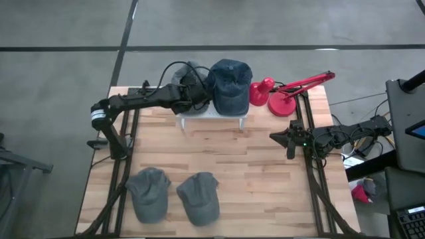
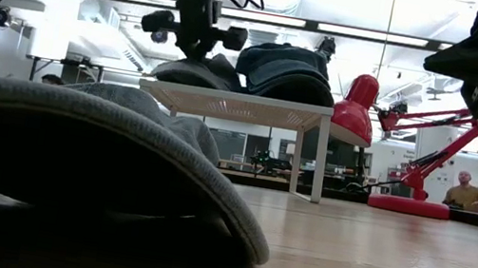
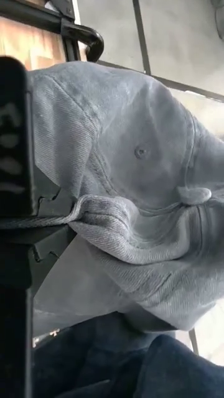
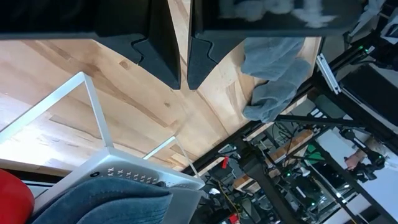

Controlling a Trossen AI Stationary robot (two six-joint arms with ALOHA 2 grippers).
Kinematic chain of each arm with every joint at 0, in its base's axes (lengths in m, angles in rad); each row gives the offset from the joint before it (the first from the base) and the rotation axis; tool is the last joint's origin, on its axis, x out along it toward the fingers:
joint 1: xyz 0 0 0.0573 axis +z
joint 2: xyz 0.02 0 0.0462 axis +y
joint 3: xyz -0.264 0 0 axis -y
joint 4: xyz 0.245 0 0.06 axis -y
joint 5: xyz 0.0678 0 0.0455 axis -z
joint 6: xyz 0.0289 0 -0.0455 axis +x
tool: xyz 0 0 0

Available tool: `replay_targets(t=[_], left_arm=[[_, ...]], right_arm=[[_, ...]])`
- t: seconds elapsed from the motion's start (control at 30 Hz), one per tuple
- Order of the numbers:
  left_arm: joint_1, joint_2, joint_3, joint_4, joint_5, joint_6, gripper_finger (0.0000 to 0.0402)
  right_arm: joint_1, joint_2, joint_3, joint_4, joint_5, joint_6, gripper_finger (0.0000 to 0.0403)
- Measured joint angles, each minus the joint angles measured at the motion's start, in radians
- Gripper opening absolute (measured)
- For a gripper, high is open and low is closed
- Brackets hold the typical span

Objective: Pick & Place hat
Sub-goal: Put the top left gray cap on the shelf

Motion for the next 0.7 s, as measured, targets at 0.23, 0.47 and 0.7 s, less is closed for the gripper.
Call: replay_targets(t=[0.23,0.47,0.7], left_arm=[[0.000,0.007,-0.001,0.006,0.030,0.014,0.0000],[0.000,0.009,-0.002,0.007,0.044,0.025,0.0000],[0.000,0.011,-0.002,0.008,0.061,0.030,0.0011]], right_arm=[[0.000,0.000,0.000,0.000,0.000,0.000,0.0027],[0.000,0.000,0.000,0.000,0.000,-0.001,0.0027],[0.000,0.000,0.000,0.000,0.000,-0.001,0.0027]])
